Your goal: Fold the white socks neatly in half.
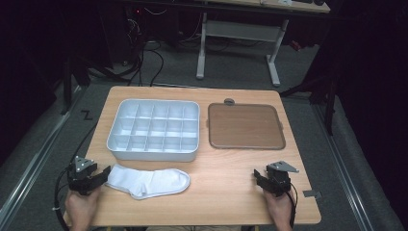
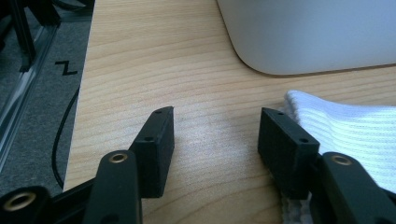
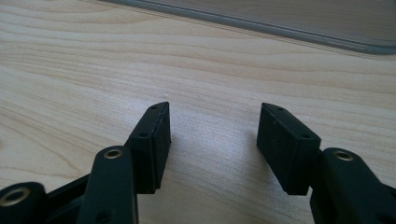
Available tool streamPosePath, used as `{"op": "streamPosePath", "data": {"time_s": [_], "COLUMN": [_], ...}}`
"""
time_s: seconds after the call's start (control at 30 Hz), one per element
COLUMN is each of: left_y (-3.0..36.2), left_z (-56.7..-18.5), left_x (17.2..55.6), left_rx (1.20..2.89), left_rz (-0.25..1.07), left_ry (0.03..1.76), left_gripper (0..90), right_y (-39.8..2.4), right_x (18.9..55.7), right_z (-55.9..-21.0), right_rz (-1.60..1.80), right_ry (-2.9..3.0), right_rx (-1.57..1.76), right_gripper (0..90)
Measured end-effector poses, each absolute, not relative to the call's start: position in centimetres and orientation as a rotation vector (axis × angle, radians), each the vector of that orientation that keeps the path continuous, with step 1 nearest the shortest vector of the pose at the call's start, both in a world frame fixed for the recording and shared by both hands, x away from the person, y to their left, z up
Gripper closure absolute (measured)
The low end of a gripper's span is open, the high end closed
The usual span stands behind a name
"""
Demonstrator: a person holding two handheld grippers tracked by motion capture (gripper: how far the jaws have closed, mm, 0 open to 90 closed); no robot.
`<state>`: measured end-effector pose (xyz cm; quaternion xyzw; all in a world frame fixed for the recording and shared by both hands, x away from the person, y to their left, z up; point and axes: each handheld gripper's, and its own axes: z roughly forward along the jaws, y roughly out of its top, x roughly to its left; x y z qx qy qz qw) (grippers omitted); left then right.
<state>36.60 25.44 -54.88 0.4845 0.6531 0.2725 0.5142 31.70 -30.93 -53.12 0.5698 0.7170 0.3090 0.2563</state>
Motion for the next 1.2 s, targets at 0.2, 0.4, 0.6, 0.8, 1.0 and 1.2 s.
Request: {"op": "streamPosePath", "data": {"time_s": [0.2, 0.4, 0.6, 0.8, 1.0, 1.2], "left_y": [25.4, 25.4, 25.4, 25.6, 26.0, 26.4], "left_z": [-54.9, -54.9, -54.9, -54.8, -54.6, -54.2], "left_x": [36.6, 36.6, 36.6, 36.6, 36.6, 36.2], "left_rx": [1.167, 1.161, 1.161, 1.136, 1.109, 1.111], "left_rz": [0.653, 0.66, 0.66, 0.638, 0.612, 0.637], "left_ry": [1.569, 1.576, 1.577, 1.587, 1.596, 1.601], "left_gripper": [45.9, 45.3, 45.3, 43.5, 43.1, 40.9], "right_y": [-31.0, -30.9, -30.9, -31.0, -31.0, -30.6], "right_x": [31.7, 31.7, 31.7, 31.8, 31.8, 31.5], "right_z": [-53.1, -53.1, -53.1, -53.1, -53.0, -52.4], "right_rz": [0.839, 0.837, 0.836, 0.838, 0.821, 0.85], "right_ry": [1.946, 1.948, 1.949, 1.953, 1.945, 1.956], "right_rx": [1.545, 1.544, 1.543, 1.536, 1.548, 1.526], "right_gripper": [45.1, 45.4, 45.8, 46.7, 53.5, 59.1]}}
